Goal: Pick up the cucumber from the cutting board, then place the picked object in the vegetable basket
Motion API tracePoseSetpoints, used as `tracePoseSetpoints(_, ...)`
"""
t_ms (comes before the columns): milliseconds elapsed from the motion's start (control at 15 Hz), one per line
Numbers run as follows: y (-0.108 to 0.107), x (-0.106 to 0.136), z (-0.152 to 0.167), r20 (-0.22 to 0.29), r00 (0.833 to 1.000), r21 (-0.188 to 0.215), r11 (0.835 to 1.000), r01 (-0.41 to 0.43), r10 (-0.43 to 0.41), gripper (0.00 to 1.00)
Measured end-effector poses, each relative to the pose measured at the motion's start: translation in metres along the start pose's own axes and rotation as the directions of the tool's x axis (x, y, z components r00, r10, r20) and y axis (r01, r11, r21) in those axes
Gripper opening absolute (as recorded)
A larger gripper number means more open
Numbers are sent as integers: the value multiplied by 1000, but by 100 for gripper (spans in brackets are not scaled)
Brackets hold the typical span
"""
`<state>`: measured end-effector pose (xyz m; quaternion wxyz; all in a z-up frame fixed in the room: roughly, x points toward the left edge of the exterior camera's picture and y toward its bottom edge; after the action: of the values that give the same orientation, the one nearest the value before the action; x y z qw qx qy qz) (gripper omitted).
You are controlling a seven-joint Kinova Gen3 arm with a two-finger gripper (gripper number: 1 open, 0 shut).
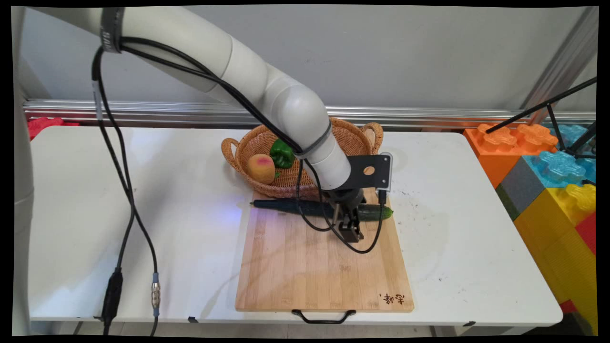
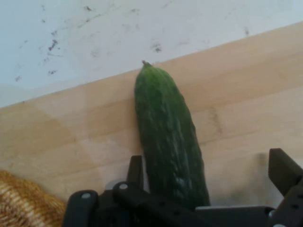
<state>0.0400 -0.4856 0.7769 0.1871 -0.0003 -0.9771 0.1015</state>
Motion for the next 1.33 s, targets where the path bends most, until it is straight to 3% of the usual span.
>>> tracePoseSetpoints(267, -3, 2, 6, -3, 1000, 16, 1000, 15, -15, 100)
tracePoseSetpoints(333, -3, 3, 6, -4, 1000, 18, 1000, 19, -19, 0)
tracePoseSetpoints(867, 0, 1, -5, -8, 999, 41, 998, 43, -43, 0)
tracePoseSetpoints(1333, 39, 5, -65, -16, 990, -16, 990, 141, -142, 0)
